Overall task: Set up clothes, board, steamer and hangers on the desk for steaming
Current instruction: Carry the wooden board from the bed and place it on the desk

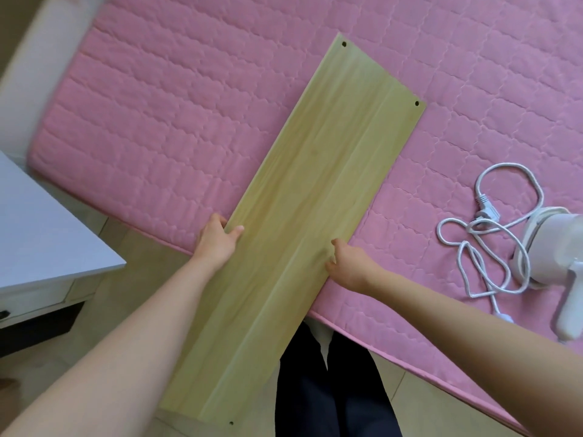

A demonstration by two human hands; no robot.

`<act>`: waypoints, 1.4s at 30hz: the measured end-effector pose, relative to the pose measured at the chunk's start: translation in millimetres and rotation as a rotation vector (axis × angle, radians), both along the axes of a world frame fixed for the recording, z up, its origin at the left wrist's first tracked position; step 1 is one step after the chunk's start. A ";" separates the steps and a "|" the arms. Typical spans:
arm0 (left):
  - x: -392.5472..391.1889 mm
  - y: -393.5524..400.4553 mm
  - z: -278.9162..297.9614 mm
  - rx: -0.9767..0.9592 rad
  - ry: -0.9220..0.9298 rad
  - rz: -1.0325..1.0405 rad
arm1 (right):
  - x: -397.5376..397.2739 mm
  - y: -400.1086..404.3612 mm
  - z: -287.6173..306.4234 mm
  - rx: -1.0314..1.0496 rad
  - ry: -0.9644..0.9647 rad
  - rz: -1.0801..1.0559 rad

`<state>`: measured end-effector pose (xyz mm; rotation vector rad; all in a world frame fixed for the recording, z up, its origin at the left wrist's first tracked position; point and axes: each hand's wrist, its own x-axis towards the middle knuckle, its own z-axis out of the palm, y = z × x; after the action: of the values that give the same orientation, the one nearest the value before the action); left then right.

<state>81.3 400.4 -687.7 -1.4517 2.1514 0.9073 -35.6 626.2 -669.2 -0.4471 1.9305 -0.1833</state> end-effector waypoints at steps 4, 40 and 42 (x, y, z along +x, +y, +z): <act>9.2 6.7 25.9 0.021 0.119 0.039 | -11.7 -0.3 30.1 -0.117 0.115 0.171; 43.8 202.9 174.0 -0.143 0.371 0.035 | -53.5 20.6 170.3 -0.574 0.822 1.200; 53.0 204.1 190.7 -0.134 0.395 0.030 | -48.5 27.5 185.5 -0.594 0.784 1.206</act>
<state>134.3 604.5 -497.0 -1.4674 2.5213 1.1620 -84.1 653.7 -483.7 -2.2281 1.9269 0.2672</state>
